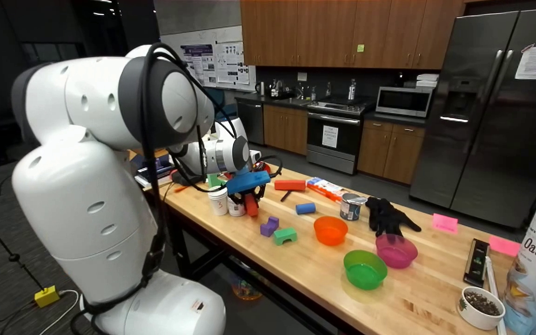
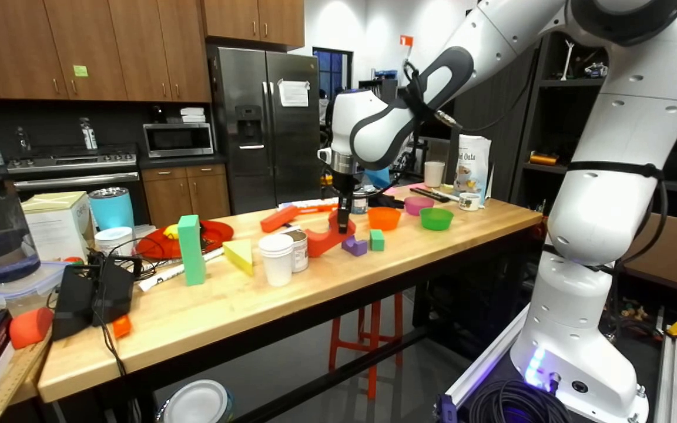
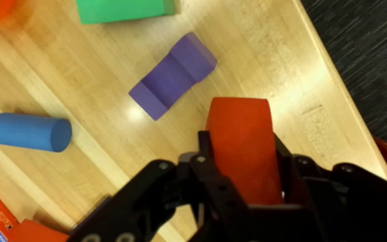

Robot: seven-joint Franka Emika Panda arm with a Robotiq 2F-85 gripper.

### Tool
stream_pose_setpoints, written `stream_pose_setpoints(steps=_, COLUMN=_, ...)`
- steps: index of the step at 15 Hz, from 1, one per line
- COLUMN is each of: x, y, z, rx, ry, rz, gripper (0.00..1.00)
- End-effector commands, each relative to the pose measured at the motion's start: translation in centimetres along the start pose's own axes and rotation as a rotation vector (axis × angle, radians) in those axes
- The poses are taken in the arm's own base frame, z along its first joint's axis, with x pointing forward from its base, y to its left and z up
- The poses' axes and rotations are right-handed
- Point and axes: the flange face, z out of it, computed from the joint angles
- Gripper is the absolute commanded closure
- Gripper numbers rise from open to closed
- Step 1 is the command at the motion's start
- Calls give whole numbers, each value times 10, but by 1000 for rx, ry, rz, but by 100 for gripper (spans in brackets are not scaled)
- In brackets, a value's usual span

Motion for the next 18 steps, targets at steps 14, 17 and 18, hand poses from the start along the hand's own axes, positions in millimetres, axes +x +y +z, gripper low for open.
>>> stream_pose_setpoints(steps=14, x=-64, y=58, z=-114, rx=-192, ry=-190, rz=-94, gripper=84)
stream_pose_setpoints(steps=17, x=-89, y=54, z=-167, rx=-264, ry=-280, rz=-50, gripper=84)
stream_pose_setpoints(steps=18, x=-98, y=51, z=-182, rx=-277, ry=-304, rz=-27, gripper=84)
